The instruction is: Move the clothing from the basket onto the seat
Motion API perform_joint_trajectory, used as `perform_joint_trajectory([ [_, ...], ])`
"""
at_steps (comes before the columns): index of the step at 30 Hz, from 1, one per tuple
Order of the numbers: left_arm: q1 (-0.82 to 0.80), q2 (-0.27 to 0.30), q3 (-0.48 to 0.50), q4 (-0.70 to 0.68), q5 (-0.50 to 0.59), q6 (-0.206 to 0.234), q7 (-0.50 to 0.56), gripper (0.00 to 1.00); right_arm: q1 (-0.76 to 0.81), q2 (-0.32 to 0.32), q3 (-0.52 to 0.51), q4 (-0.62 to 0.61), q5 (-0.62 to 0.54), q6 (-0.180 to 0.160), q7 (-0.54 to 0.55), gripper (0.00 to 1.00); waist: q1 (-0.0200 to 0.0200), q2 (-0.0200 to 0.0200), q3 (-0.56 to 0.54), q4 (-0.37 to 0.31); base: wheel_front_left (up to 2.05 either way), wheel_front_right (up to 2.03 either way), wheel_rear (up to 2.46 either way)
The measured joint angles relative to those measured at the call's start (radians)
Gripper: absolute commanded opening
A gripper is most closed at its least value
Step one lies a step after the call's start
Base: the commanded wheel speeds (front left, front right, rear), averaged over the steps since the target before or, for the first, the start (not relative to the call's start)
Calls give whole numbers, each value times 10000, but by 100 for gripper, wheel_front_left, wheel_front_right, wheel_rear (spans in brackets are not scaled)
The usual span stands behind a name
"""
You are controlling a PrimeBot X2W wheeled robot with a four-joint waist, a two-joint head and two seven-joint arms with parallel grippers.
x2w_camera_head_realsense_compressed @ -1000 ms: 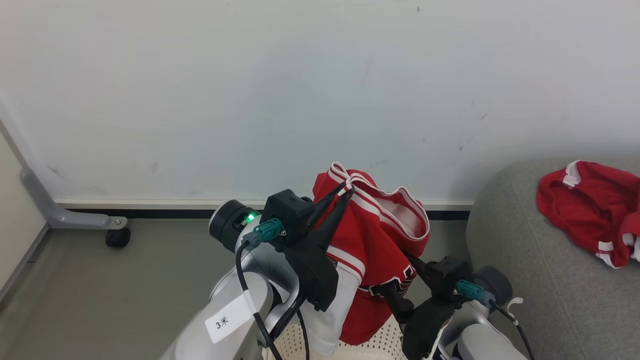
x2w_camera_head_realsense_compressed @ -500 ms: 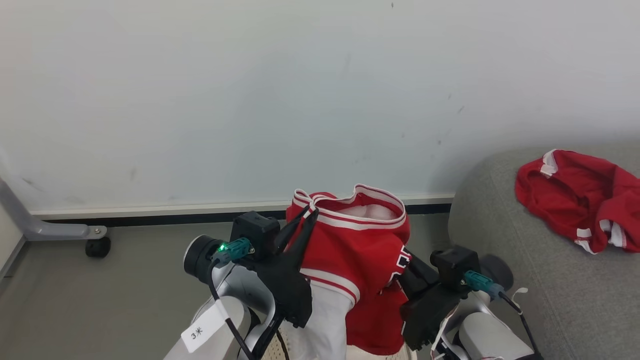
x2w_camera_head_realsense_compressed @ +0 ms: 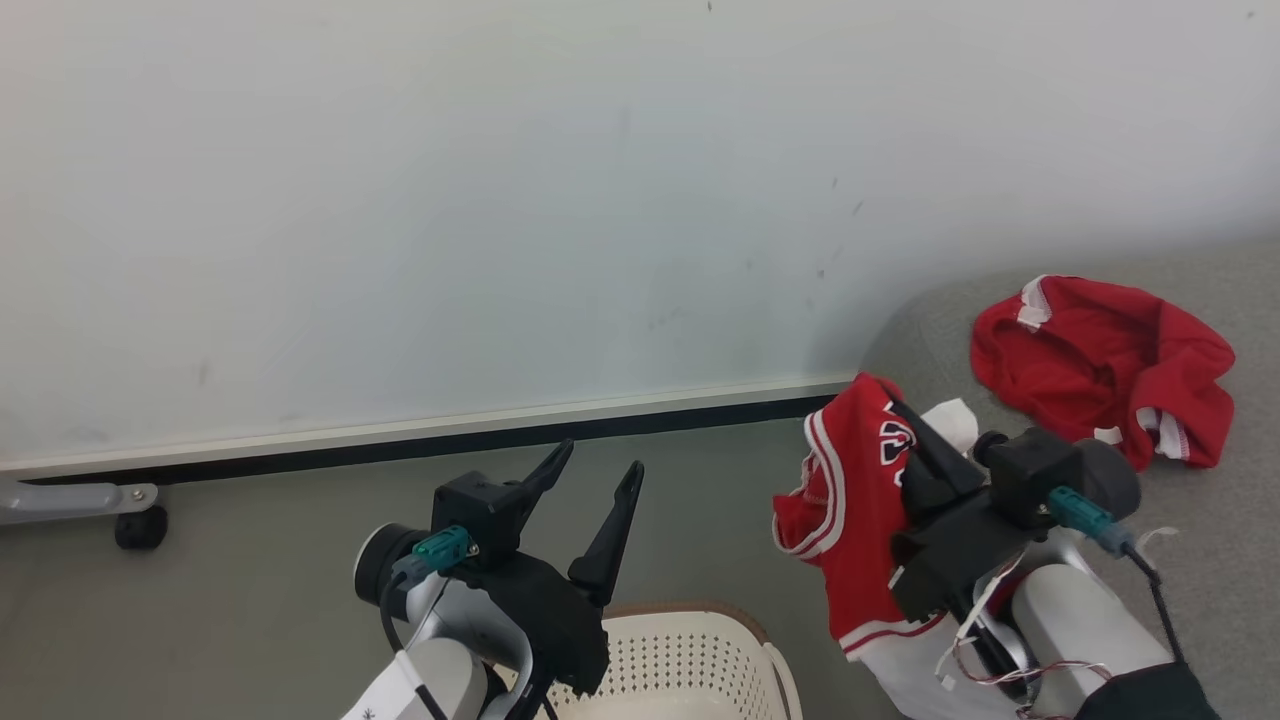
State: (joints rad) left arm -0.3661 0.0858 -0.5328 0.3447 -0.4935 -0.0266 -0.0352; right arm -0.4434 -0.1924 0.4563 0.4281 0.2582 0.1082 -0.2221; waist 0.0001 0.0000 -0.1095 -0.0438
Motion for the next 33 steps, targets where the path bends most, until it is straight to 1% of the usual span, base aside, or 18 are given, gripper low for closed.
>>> perform_joint_trajectory([
  [9,665,63,-282,-140,35,-15,-374,100,293,-1099,-662,-1183,-21,-397,-33,0,0,0,-19,-633,0,0,0],
  [12,779,56,-349,-267,46,-92,-476,100,493,-1377,-844,-1645,-36,-566,0,0,0,0,-31,-914,0,0,0],
  [16,992,27,-533,-431,81,-100,-646,100,645,-1701,-1055,-2234,-50,-675,107,0,0,0,-43,-1344,0,0,0],
  [25,1313,-109,-899,-732,111,-140,-905,100,1005,-2128,-1337,-3310,-50,-832,558,0,-1,0,2,-2464,0,0,0],
  [30,1471,-171,-1058,-790,127,-82,-986,100,1134,-2328,-1557,-3762,-23,-997,823,0,-1,0,85,-3101,0,0,0],
  [33,1483,-180,-1174,-815,159,-2,-1001,100,1188,-2422,-1666,-3985,10,-1001,986,0,-1,0,160,-3451,0,0,0],
])
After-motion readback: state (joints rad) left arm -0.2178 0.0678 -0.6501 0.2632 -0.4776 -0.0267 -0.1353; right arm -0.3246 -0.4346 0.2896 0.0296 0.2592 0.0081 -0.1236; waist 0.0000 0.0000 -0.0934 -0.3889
